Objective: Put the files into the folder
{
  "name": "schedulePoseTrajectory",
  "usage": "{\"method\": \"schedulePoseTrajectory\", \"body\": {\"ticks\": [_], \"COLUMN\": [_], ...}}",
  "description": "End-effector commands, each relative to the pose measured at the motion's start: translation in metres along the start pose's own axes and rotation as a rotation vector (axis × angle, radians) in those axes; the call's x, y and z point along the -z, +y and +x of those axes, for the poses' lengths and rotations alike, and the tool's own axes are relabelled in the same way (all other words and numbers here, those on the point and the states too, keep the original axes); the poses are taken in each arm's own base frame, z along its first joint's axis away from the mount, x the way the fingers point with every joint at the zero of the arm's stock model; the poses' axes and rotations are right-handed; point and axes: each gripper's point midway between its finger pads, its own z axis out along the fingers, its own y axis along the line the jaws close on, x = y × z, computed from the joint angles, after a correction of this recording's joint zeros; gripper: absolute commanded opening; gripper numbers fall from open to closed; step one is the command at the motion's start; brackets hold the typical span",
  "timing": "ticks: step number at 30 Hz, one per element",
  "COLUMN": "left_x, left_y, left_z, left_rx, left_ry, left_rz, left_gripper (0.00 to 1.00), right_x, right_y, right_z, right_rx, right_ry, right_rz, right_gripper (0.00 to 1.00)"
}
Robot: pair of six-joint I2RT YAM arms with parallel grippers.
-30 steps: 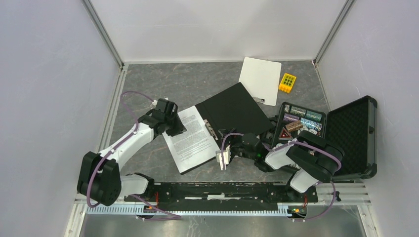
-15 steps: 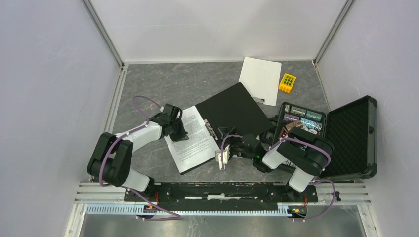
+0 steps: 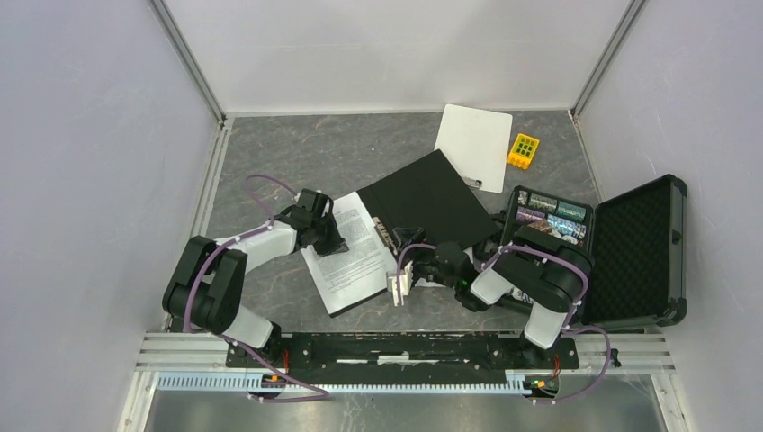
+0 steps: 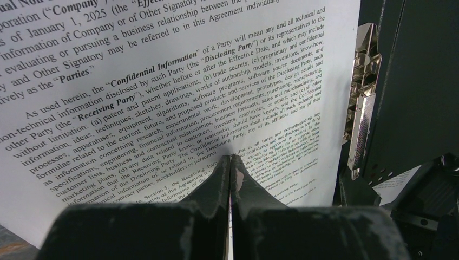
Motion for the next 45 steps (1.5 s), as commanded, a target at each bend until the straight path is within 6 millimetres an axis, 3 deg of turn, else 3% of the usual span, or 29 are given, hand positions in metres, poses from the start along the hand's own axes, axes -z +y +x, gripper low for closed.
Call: {"method": "schedulePoseTrajectory", "body": {"ticks": [1,19,26,31,38,40,43,45], "left_x": [-0.009,-0.011,-0.011,-0.012,0.005,0.016,0.036,0.046], "left_y": [0.019,0.023,0.024,0.023,-0.007,-0.021,-0.042,-0.05], "left_z": [0.014,0.018,0.02,0.023,0.012,0.002,-0.011,-0.019], "left_rx": [-0.028,-0.02,-0.016,-0.01,0.008,0.01,0.0,-0.01], "left_ry": [0.035,0.038,0.039,0.044,0.012,-0.025,-0.077,-0.104], "left_rz": [-0.053,-0.058,-0.061,-0.051,0.059,0.105,0.18,0.203], "left_gripper": [0.02,0.02,0.02,0.03,0.16,0.26,0.37,0.4], "right_x": [-0.006,-0.03,-0.048,-0.054,-0.026,-0.018,-0.012,-0.017], "right_y": [-0.018,-0.057,-0.075,-0.078,-0.101,-0.11,-0.132,-0.128], "right_z": [0.005,0.011,0.016,0.017,-0.015,-0.023,-0.013,0.002], "right_rx": [0.033,0.096,0.111,0.076,-0.178,-0.275,-0.545,-0.724], "right_ry": [0.023,0.003,-0.016,-0.028,-0.153,-0.191,-0.118,-0.006], "right_rz": [0.068,0.075,0.062,0.06,0.14,0.172,0.254,0.228], "right_gripper": [0.91,0.9,0.89,0.88,0.89,0.89,0.91,0.88]}}
